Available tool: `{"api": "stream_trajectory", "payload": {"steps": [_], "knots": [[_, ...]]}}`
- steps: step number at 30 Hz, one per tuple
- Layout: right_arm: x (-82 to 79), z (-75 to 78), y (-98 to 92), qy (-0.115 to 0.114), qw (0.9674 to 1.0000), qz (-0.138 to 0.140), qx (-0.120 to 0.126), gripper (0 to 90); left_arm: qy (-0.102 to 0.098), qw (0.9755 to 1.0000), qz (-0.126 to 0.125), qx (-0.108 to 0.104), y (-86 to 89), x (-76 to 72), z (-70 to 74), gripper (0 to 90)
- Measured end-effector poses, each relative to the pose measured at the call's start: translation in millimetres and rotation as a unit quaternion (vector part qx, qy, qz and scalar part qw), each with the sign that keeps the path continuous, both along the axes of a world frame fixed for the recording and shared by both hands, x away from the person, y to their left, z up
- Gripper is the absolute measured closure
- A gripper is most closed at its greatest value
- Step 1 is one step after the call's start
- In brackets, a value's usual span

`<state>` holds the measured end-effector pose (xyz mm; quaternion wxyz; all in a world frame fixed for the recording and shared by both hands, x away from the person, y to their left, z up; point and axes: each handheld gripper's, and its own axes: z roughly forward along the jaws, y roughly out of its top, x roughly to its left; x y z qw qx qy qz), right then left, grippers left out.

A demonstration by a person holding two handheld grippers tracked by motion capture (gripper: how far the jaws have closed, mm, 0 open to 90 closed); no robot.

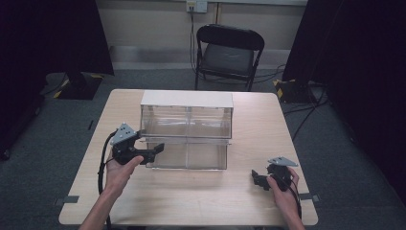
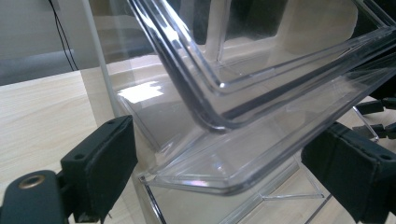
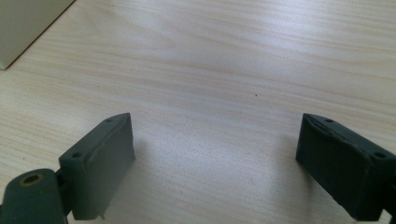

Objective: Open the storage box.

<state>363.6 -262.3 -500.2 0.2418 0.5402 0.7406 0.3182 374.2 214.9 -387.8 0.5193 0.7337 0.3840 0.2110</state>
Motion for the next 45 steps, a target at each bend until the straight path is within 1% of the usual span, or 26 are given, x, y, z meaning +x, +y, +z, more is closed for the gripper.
{"api": "stream_trajectory", "payload": {"steps": [16, 20, 31, 39, 45], "knots": [[0.0, 0.0, 0.0, 0.000, 1.0000, 0.000, 0.000, 10.6, 0.000, 1.0000, -0.001, 0.001, 0.0, 0.3, 0.3, 10.0], [0.0, 0.0, 0.0, 0.000, 1.0000, 0.000, 0.000, 10.6, 0.003, 1.0000, -0.001, -0.003, -0.4, 0.4, 0.2, 9.3], [0.0, 0.0, 0.0, 0.000, 1.0000, 0.000, 0.000, 10.6, 0.000, 1.0000, -0.002, 0.000, -0.1, 0.4, 0.3, 9.1], [0.0, 0.0, 0.0, 0.000, 1.0000, 0.000, 0.000, 10.6, 0.001, 0.9999, -0.007, -0.010, 0.8, 0.0, 1.1, 7.8], [0.0, 0.0, 0.0, 0.000, 1.0000, 0.000, 0.000, 10.6, 0.000, 0.9999, -0.008, -0.010, 1.3, 0.1, 1.2, 7.8]]}}
